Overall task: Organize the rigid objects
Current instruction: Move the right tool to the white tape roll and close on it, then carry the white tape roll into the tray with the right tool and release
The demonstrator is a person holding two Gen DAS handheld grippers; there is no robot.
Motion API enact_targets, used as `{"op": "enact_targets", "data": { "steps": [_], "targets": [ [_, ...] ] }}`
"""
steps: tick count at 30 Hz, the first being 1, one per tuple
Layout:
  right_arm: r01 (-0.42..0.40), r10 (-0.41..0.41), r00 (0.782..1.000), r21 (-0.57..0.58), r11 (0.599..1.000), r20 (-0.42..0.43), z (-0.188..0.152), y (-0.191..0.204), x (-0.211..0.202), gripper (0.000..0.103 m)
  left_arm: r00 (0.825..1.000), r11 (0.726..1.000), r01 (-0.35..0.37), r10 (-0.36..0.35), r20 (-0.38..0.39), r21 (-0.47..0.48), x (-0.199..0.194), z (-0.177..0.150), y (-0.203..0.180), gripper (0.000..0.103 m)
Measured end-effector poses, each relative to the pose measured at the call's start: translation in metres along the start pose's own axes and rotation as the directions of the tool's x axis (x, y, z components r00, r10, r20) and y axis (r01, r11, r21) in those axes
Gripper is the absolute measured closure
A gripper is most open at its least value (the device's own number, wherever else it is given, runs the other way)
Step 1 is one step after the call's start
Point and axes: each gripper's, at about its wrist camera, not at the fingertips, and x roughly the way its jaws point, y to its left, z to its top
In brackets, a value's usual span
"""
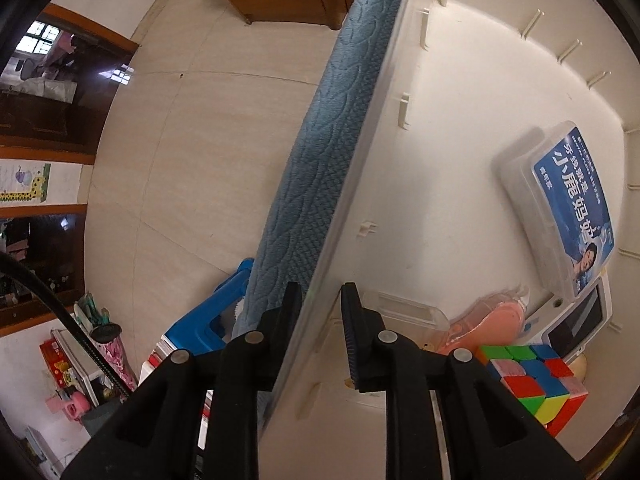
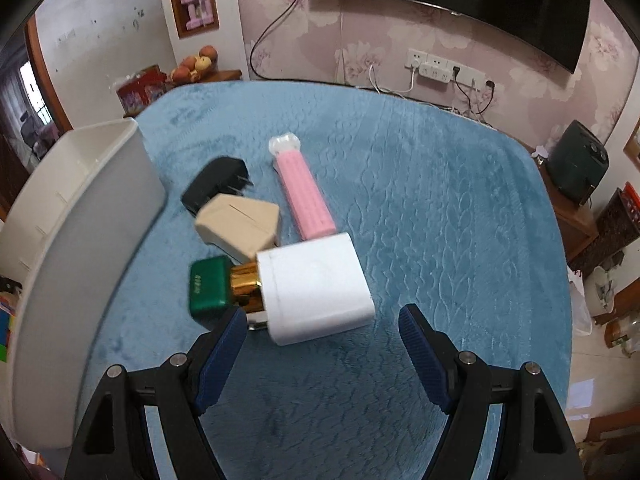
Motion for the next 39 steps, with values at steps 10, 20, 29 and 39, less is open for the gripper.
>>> {"op": "enact_targets", "data": {
  "steps": [10,20,29,39],
  "targets": [
    [-0.092,0.091,0.996,0.070,0.993,0.019,0.005,-0.019,0.010,0.022,1.000,1.000,-0.012,0.012,-0.005,-0.027,0.000,0.003,-0.001,0.081],
    [-0.085,0.085,0.996,0.073,0.994,0.002,0.011,-0.012,0.024,0.022,1.000,0.999,-0.015,0.015,-0.003,-0.037,0.001,0.003,0.001,0.080],
    [-0.097,0.098,0.995,0.071,0.993,-0.011,0.015,-0.009,0.028,0.037,1.000,0.999,-0.017,0.017,0.003,-0.036,0.001,0.001,0.000,0.080],
    [-0.066,0.073,0.995,0.101,0.993,-0.073,0.015,-0.005,0.025,0.041,1.000,1.000,-0.014,0.014,0.017,-0.021,-0.003,-0.001,-0.001,0.080]
  ]
}}
